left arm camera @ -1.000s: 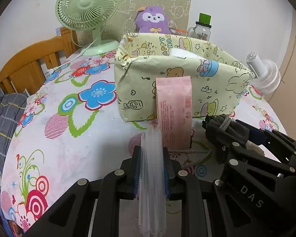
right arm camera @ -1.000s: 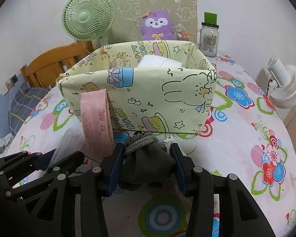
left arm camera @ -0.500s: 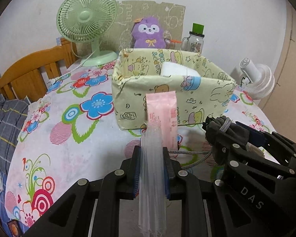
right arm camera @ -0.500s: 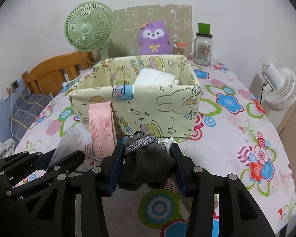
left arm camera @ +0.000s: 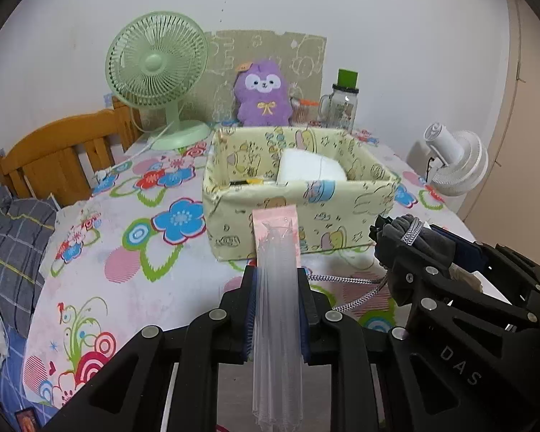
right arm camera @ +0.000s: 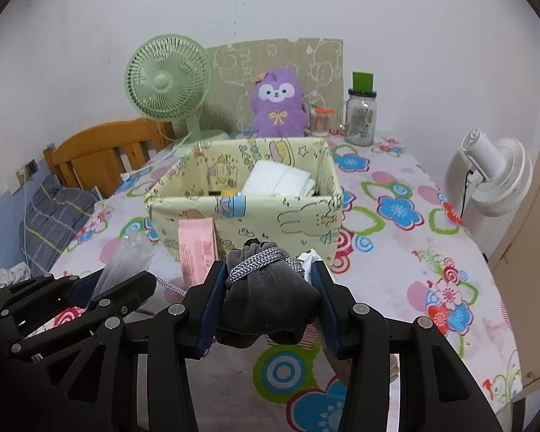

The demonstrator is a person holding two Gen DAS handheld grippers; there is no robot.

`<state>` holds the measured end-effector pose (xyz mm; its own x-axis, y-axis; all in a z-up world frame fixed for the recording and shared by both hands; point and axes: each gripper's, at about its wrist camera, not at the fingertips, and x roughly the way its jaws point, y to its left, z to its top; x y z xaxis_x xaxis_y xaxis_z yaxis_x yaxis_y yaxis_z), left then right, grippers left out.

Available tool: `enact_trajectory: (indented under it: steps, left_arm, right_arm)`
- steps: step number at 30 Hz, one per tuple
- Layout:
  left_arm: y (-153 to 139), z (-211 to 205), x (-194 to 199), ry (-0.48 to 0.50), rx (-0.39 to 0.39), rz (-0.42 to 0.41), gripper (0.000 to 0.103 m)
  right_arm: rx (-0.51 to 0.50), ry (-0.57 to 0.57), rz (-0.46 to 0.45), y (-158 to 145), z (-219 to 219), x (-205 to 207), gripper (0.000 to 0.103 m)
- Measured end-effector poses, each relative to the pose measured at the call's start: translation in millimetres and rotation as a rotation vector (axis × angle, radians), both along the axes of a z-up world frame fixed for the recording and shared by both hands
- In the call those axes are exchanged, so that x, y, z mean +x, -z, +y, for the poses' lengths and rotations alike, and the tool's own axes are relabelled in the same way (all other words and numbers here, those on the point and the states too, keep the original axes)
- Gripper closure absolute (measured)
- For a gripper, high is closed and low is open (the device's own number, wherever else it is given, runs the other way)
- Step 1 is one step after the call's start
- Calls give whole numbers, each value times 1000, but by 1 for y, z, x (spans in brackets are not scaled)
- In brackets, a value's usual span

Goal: Organize soft objects
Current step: 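Lift the clear tubes with the left tool while the right tool raises the grey glove, then carry the clear tubes over the fabric box with the left tool while the right tool carries the glove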

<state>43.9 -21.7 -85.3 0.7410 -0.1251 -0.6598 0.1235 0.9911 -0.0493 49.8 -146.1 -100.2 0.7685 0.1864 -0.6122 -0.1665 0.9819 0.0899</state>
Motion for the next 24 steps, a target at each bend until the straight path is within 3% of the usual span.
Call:
enact_trajectory:
  steps: [24]
  left_arm:
    - [-49,-6,-8,7,-8,-88,85]
  right_arm:
    - [-2,14,-86,-51,-9,-15,53]
